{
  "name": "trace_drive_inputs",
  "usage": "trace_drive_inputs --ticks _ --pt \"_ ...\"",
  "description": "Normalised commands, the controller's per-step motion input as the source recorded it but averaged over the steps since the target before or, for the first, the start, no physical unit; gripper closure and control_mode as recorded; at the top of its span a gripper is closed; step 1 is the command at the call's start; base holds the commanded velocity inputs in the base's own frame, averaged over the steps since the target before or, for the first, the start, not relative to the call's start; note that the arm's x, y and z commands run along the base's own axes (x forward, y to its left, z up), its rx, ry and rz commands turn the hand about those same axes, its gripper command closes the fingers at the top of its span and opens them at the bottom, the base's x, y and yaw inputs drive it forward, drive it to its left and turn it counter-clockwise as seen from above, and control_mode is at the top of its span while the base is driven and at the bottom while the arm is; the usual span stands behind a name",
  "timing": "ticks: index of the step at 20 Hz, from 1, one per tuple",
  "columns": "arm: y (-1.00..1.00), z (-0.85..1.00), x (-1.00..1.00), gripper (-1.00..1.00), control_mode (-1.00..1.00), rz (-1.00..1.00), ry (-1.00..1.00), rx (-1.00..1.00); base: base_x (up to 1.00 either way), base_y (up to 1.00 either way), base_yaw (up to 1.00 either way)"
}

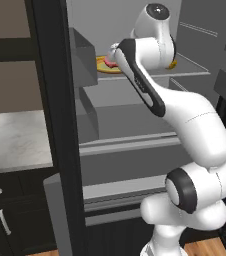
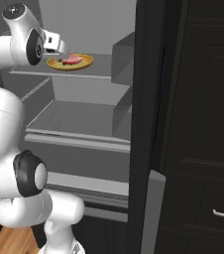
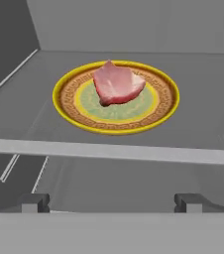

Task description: Retrieve the steak from the fridge and place it on the cutting board.

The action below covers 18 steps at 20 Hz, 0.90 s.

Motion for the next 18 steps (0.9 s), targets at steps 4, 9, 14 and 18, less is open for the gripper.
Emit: trace_drive_inputs --ticks 4,9,14,18 --pt "0.26 -0.13 0.41 -1.00 -1.00 0.00 0.10 0.00 0.00 0.00 0.00" --pt "0.17 -0.15 0.48 -1.00 -1.00 0.00 0.00 0.00 0.00 0.00 0.00" --pt "0.06 -0.13 0.55 -1.00 -1.00 0.00 -0.04 0.00 0.00 0.00 0.00" --pt "0.00 -0.16 0.58 -1.00 -1.00 0.00 -0.02 0.00 0.00 0.00 0.00"
